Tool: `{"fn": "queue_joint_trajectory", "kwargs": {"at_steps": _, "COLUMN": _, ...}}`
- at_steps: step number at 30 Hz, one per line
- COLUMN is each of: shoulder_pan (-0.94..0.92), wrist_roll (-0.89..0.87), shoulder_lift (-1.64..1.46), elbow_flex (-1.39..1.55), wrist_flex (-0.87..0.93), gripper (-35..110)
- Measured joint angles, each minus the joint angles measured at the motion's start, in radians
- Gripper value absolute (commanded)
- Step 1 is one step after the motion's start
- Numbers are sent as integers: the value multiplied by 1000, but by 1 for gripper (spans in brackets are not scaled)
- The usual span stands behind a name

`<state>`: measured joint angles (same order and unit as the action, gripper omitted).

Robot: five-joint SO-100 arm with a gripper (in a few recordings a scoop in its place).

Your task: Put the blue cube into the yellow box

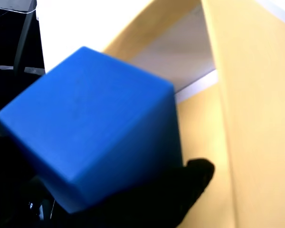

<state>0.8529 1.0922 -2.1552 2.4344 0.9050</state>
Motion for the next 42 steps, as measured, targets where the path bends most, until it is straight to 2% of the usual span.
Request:
{"fn": "queue_joint_trajectory", "kwargs": {"at_steps": 7, "shoulder_pan": 0, "wrist_roll": -55, "shoulder_lift": 5, "elbow_flex": 8, "wrist_flex": -49, "gripper": 44}}
{"fn": "queue_joint_trajectory", "kwargs": {"at_steps": 13, "shoulder_pan": 2, "wrist_roll": -32, "shoulder_lift": 5, "elbow_flex": 5, "wrist_flex": -37, "gripper": 47}}
{"fn": "queue_joint_trajectory", "kwargs": {"at_steps": 22, "shoulder_pan": -55, "wrist_roll": 97, "shoulder_lift": -44, "elbow_flex": -253, "wrist_flex": 69, "gripper": 34}}
{"fn": "queue_joint_trajectory", "kwargs": {"at_steps": 29, "shoulder_pan": -227, "wrist_roll": 265, "shoulder_lift": -106, "elbow_flex": -341, "wrist_flex": 40, "gripper": 15}}
{"fn": "queue_joint_trajectory", "kwargs": {"at_steps": 34, "shoulder_pan": -414, "wrist_roll": 397, "shoulder_lift": -153, "elbow_flex": -311, "wrist_flex": -89, "gripper": 5}}
{"fn": "queue_joint_trajectory", "kwargs": {"at_steps": 42, "shoulder_pan": -732, "wrist_roll": 555, "shoulder_lift": -276, "elbow_flex": 43, "wrist_flex": -459, "gripper": 0}}
